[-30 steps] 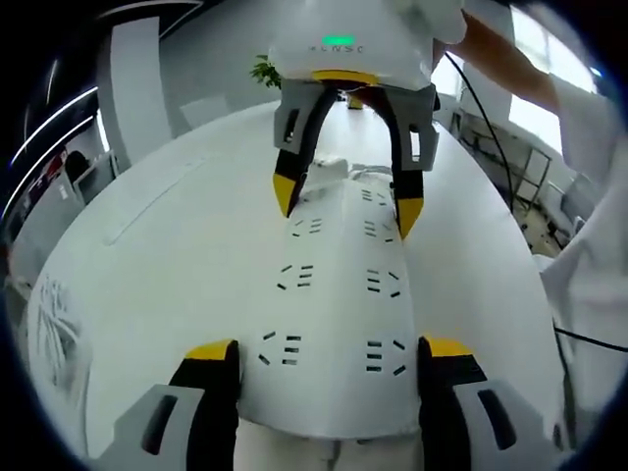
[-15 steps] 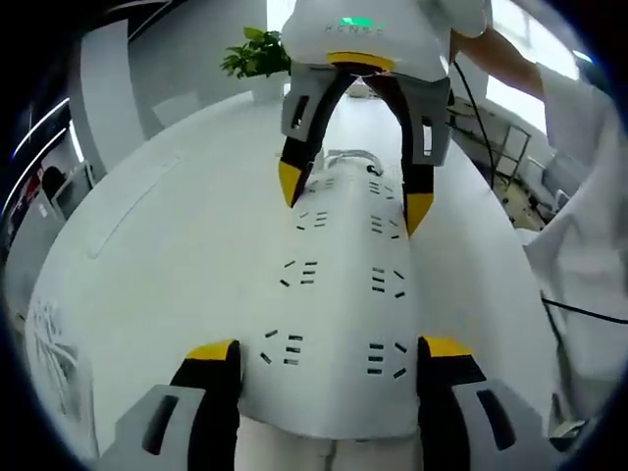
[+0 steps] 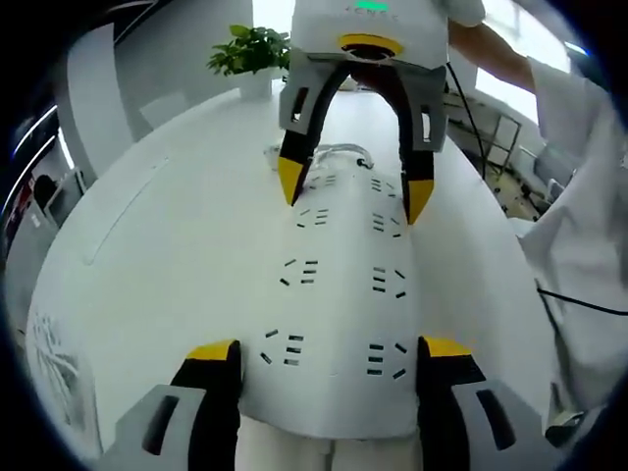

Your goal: Straighten the power strip on the desk, plug the charger into it

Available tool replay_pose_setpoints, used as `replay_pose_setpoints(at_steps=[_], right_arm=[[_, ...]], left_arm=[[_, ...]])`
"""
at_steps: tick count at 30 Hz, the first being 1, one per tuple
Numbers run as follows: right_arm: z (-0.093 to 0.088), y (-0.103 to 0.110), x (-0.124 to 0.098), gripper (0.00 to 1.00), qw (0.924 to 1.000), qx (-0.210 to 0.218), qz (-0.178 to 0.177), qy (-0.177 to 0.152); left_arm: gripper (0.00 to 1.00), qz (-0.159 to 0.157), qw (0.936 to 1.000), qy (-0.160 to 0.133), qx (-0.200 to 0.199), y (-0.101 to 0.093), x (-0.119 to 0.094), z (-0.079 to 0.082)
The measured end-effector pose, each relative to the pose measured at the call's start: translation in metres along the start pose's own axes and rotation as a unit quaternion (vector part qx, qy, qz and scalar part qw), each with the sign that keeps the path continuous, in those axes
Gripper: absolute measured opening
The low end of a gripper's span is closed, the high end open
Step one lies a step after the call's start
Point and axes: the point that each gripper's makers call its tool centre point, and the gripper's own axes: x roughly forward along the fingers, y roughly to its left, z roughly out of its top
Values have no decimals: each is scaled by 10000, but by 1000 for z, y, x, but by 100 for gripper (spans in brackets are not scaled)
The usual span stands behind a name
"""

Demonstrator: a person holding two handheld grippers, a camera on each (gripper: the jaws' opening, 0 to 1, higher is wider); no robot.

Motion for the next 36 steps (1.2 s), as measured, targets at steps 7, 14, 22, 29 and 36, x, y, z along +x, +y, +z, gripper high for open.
replay_pose_setpoints(at_steps=[7, 14, 22, 29, 36], right_arm=[[0, 0, 3, 62, 9992, 256, -132, 261], [2, 0, 2, 63, 9993, 357, -101, 29], [2, -41, -91, 62, 9406, 1278, -1134, -2935], [-78, -77, -90, 59, 8777, 2091, -2216, -3698], [-81, -98, -45, 56, 8771, 2130, -2273, -3655]], left_arm=[[73, -55, 10000, 9, 65, 1, 0, 1], [73, -94, 9999, 34, 130, 1, 0, 0], [73, -95, 9999, -28, 131, 2, 0, 0], [73, -102, 9998, 12, 143, 2, 0, 0], [73, -90, 9999, 19, 122, 2, 1, 0]])
